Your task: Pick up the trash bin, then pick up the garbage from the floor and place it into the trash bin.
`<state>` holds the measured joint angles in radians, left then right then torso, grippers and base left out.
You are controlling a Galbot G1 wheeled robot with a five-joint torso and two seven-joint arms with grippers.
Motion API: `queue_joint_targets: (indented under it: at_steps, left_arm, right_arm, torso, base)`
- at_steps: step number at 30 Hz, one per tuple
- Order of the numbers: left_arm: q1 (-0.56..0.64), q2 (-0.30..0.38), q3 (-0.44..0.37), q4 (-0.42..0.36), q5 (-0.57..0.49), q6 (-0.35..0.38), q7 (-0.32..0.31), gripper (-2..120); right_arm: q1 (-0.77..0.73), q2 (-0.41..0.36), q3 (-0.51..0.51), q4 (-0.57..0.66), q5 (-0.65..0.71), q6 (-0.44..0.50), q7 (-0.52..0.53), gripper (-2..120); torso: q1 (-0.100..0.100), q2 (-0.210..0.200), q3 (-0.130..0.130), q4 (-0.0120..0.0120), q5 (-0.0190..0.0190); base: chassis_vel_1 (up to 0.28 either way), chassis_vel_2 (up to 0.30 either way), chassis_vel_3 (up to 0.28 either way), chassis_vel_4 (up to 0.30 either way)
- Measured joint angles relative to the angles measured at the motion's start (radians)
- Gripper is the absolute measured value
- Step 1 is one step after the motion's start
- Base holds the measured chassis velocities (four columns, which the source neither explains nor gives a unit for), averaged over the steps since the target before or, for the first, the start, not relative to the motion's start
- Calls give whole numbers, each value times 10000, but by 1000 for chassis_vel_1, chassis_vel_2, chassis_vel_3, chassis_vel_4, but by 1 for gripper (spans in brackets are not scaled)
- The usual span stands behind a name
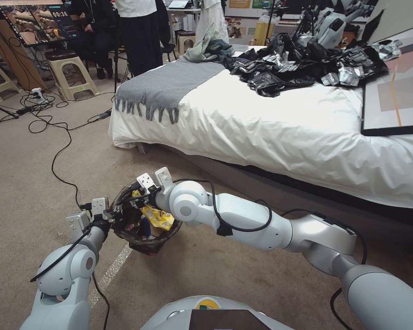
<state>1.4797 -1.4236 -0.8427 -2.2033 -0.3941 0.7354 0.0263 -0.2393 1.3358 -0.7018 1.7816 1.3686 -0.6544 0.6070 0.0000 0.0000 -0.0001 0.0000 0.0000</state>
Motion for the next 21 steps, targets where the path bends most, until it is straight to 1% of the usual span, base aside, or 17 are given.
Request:
queue_joint_targets:
  at_steps: [1, 2, 5, 6, 8, 9, 10, 12, 13, 14, 15, 17, 18, 20, 21]
  left_arm:
    - [-3, 0, 0, 7, 0, 0, 0, 5]
    - [-3, 0, 0, 7, 0, 0, 0, 5]
    - [-4, -6, 2, 18, 26, 0, 24, 5]
    - [-4, -6, 2, 18, 26, 0, 24, 5]
    - [-9, -11, 2, 34, 59, 0, 45, 5]
    - [-9, -11, 2, 42, 66, 0, 53, 5]
    - [-9, -11, 2, 42, 66, 0, 53, 5]
    - [-9, -11, 2, 71, 114, 0, 84, 5]
    - [-9, -11, 2, 75, 127, 0, 94, 5]
    - [-9, -11, 2, 75, 127, 0, 94, 5]
    - [-9, -11, 2, 75, 136, 0, 102, 5]
    - [-11, -10, 2, 75, 137, 0, 104, 5]
    - [-13, -6, 2, 74, 137, 1, 104, 5]
    - [-12, 18, -10, 37, 123, 0, 105, 5]
    - [-12, 18, -10, 37, 123, 0, 105, 5]
  right_arm:
    - [3, 1, 20, -3, 4, 20, -3, 52]
    - [3, 1, 20, -3, 4, 20, -3, 52]
    - [3, -21, 72, 9, 9, 97, -5, 67]
    - [3, -21, 72, 9, 9, 97, -5, 67]
    - [-7, -48, 134, 127, -2, 228, 1, 78]
    - [-10, -51, 169, 167, -2, 247, 7, 80]
    - [-10, -51, 169, 167, -2, 247, 7, 80]
    - [-10, -52, 325, 274, 8, 281, 41, 92]
    - [-2, -53, 393, 307, 11, 300, 58, 95]
    - [-2, -53, 393, 307, 11, 300, 58, 95]
    - [46, -71, 489, 361, -15, 378, 60, 99]
    - [89, -85, 617, 417, -47, 437, 60, 100]
    - [119, -95, 781, 474, -102, 503, 60, 100]
    - [236, -208, 1423, 656, -666, 778, 103, 100]
    - [236, -208, 1423, 656, -666, 778, 103, 100]
  torso:
    - [0, 0, 0, 0, 0]
    - [0, 0, 0, 0, 0]
    - [0, 0, 0, 0, 0]
    - [0, 0, 0, 0, 0]
    - [0, 0, 0, 0, 0]
    - [0, 0, 0, 0, 0]
    - [0, 0, 0, 0, 0]
    - [0, 0, 0, 0, 0]
    - [0, 0, 0, 0, 0]
    - [0, 0, 0, 0, 0]
    - [0, 0, 0, 0, 0]
    - [0, 0, 1, 1, 0]
    - [0, 0, 1, 1, 0]
    - [0, 0, 0, 3, 1]
    - [0, 0, 0, 3, 1]
  base:
    - [0, 0, 0, 0]
    - [0, 0, 0, 0]
    - [0, 0, 0, 0]
    - [0, 0, 0, 0]
    - [0, 0, 0, 0]
    - [0, 0, 0, 0]
    - [0, 0, 0, 0]
    - [0, 0, 0, 0]
    - [0, 0, 0, 0]
    - [0, 0, 0, 0]
    - [0, 0, 0, 0]
    - [0, 0, 0, 0]
    - [0, 0, 0, 0]
    - [0, 0, 0, 0]
    - [0, 0, 0, 0]
